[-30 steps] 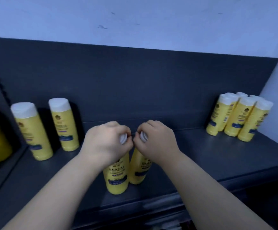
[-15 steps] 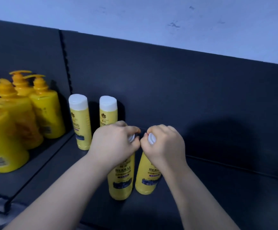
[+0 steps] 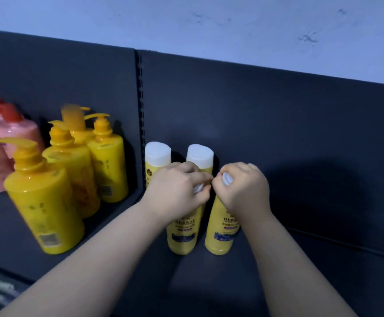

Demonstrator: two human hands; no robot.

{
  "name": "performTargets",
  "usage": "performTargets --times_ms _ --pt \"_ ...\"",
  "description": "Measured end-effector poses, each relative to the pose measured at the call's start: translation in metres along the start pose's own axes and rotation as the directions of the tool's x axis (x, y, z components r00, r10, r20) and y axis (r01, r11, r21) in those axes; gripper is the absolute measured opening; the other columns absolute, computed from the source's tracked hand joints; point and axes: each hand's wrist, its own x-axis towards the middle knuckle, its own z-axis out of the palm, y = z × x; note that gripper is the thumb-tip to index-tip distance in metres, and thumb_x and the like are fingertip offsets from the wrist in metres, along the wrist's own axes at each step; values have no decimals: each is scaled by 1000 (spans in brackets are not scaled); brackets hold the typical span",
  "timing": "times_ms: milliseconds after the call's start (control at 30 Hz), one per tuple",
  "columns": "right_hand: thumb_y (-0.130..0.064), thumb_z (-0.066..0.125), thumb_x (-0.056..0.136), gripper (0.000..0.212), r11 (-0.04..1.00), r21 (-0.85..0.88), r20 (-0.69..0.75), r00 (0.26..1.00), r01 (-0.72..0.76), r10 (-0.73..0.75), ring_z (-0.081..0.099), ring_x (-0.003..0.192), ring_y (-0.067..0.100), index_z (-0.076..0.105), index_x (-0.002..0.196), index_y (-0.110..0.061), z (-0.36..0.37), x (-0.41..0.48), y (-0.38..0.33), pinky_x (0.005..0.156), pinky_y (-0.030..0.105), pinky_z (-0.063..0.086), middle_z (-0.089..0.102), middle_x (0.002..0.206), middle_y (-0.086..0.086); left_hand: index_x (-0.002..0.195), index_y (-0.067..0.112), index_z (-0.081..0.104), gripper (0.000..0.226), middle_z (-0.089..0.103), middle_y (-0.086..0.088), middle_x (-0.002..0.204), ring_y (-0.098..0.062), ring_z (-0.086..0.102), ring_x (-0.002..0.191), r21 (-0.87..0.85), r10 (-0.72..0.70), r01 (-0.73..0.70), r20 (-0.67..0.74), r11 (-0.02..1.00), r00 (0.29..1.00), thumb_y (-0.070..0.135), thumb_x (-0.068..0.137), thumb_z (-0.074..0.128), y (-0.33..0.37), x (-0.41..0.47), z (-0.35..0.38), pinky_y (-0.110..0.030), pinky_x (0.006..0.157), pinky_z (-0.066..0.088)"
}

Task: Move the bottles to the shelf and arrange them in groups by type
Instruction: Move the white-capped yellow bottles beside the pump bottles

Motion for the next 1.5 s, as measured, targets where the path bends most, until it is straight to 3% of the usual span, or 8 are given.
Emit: performTargets --times_ms 133,267,467,600,833,967,1100,1500 --pt "-6 48 72 26 984 -181 118 993 9 13 47 48 25 49 47 -10 11 9 -9 53 28 33 50 51 2 93 23 74 39 70 2 78 -24 63 64 -67 88 -88 -9 994 996 42 73 46 -17 10 7 -25 60 49" --pt "-33 45 71 33 980 -129 28 987 -152 157 54 55 24 65 59 -11 18 16 -16 59 23 37 64 60 2 97 19 71 41 68 1 73 -25 61 64 -169 123 -134 -77 976 990 40 72 46 -22 15 17 -28 57 52" --pt "-27 44 82 35 960 -237 -17 988 -151 151 57 56 26 68 65 -8 30 20 -13 59 28 45 66 63 5 76 12 66 24 63 0 66 -21 57 57 -134 271 -303 -217 943 938 31 75 51 -34 24 25 -31 53 48" --pt "-26 44 89 39 946 -274 -69 985 -171 159 53 54 25 66 62 -9 39 26 -12 58 29 42 63 59 4 76 16 61 19 61 0 65 -22 55 59 -230 221 -249 -144 941 965 32 74 53 -45 32 32 -31 51 46" --pt "-34 37 91 45 932 -306 56 973 -196 223 58 64 26 68 70 -9 37 31 -16 68 33 44 67 69 6 82 12 59 27 61 -4 71 -24 56 63 -53 256 -256 -3 965 967 35 78 45 -48 35 25 -33 53 44" --pt "-41 35 96 45 935 -250 222 925 -251 308 58 101 27 68 108 -13 22 31 -27 91 36 42 69 108 5 94 10 59 27 62 -7 89 -26 59 80 -12 309 -309 25 951 951 29 77 50 -47 26 16 -37 68 45" --pt "-44 23 100 51 900 -372 328 874 -228 357 29 140 17 39 142 -20 2 30 -36 115 40 20 38 149 -2 120 11 54 49 60 -6 114 -25 57 106 -54 328 -324 88 944 941 27 74 62 -51 16 10 -43 99 42" --pt "-56 19 89 67 845 -515 324 880 -145 348 21 143 20 37 144 -22 -106 -18 -38 117 39 17 29 154 1 148 21 23 64 26 -4 154 -21 13 144 -63 373 -368 161 928 914 41 90 42 34 10 -11 -41 117 5"
